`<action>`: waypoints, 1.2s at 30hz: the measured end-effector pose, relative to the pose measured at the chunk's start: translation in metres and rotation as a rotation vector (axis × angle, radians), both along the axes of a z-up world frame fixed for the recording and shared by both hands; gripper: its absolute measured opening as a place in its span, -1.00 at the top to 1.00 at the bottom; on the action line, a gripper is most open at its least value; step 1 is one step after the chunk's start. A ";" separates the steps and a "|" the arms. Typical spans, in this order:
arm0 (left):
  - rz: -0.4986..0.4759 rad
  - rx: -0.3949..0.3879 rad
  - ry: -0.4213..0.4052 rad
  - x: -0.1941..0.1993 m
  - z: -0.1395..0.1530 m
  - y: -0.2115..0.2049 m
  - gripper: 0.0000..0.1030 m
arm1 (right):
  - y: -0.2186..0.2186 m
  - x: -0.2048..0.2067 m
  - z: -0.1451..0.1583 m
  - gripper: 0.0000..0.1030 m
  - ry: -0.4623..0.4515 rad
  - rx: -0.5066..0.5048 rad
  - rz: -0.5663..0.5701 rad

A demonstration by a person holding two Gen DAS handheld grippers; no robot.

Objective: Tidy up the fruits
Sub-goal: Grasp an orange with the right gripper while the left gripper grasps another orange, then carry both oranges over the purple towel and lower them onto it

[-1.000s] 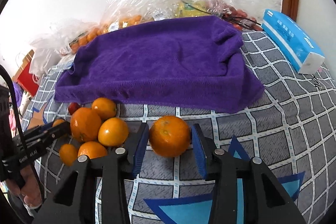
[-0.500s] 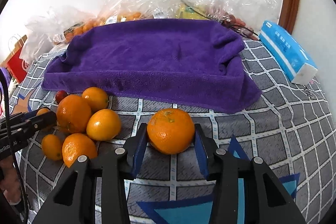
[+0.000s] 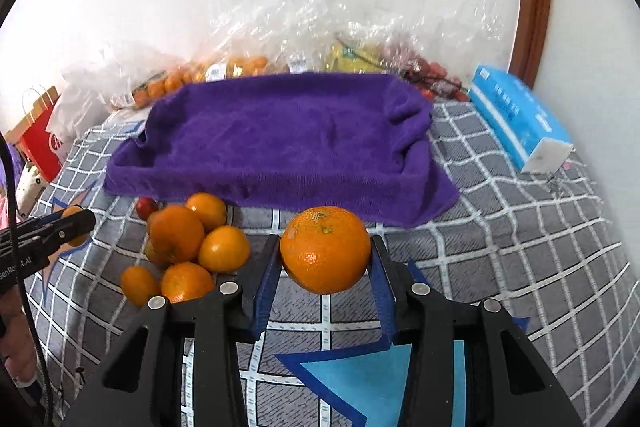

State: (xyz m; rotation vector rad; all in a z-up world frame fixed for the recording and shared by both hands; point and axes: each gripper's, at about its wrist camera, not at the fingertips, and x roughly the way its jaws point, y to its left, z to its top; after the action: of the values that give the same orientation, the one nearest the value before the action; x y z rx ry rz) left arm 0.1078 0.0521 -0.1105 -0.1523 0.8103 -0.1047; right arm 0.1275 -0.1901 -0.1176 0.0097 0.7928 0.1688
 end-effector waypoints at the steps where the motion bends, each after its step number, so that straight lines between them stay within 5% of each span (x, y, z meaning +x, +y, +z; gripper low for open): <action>1: 0.005 -0.004 -0.003 0.000 0.005 0.001 0.37 | -0.001 0.000 0.005 0.17 -0.005 0.002 -0.002; 14: 0.037 -0.028 -0.055 0.022 0.042 -0.002 0.37 | 0.005 0.014 0.048 0.17 -0.078 0.036 0.035; 36: 0.034 -0.028 -0.061 0.115 0.035 -0.019 0.37 | 0.015 0.101 0.059 0.17 -0.132 0.040 0.059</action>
State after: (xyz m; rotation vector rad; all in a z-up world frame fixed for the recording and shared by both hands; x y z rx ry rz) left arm 0.2230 0.0329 -0.0753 -0.1884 0.7449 -0.0884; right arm 0.2286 -0.1747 -0.0581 0.0127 0.6582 0.2392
